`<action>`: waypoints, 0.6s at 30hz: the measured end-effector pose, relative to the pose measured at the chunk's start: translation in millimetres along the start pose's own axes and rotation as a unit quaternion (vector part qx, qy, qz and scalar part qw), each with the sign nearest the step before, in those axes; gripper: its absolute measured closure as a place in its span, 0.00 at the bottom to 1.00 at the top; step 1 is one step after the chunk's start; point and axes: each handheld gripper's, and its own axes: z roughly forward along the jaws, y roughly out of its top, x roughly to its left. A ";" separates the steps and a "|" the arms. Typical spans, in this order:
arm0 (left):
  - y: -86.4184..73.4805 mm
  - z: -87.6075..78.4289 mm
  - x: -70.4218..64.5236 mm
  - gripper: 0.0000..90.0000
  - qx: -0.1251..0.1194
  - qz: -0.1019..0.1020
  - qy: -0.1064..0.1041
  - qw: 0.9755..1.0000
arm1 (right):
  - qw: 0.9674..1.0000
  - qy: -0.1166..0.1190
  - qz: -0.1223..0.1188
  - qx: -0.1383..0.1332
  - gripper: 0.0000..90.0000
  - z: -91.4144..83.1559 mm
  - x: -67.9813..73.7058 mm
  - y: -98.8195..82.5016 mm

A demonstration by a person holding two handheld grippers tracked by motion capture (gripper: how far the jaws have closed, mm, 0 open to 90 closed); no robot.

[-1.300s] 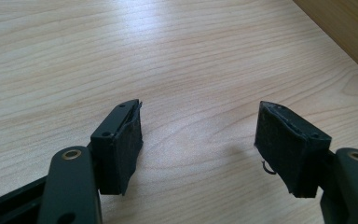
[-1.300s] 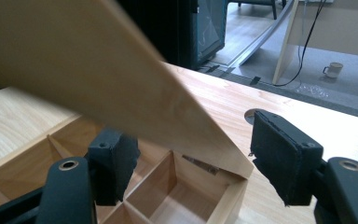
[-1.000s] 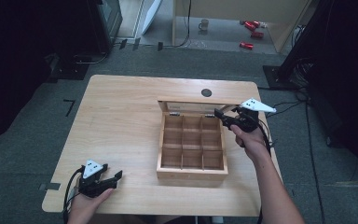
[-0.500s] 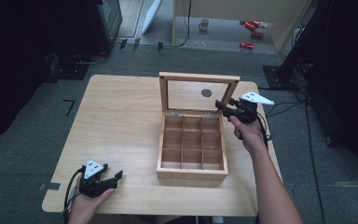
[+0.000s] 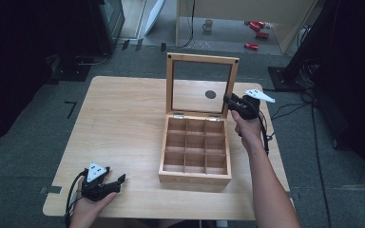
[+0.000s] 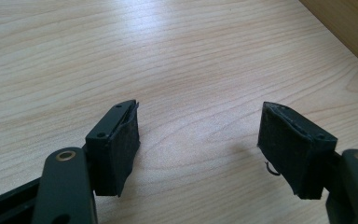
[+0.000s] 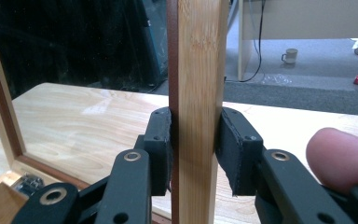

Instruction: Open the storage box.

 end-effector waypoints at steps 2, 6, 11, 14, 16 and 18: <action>0.0 0.0 0.1 0.33 0.000 -0.001 0.000 1.000 | 1.000 -0.006 0.001 -0.004 0.74 0.2 1.1 -1.1; 0.0 0.0 0.0 0.33 0.000 0.000 0.001 1.000 | 1.000 -0.009 0.008 -0.005 0.74 -0.6 2.7 -1.3; 0.2 0.0 0.1 0.32 0.001 0.001 0.001 1.000 | 1.000 -0.018 0.008 0.003 0.62 -3.4 7.1 -0.8; 0.0 0.2 0.1 0.32 -0.001 -0.004 0.000 1.000 | 1.000 -0.018 -0.006 0.010 0.52 -8.0 12.0 -2.7; 0.0 0.1 0.0 0.33 0.000 0.000 0.001 1.000 | 1.000 -0.019 -0.006 0.015 0.43 -12.9 14.8 -4.4; -0.1 0.2 -1.2 0.32 0.001 0.002 0.006 1.000 | 1.000 -0.016 -0.001 0.023 0.37 -17.4 16.1 -5.9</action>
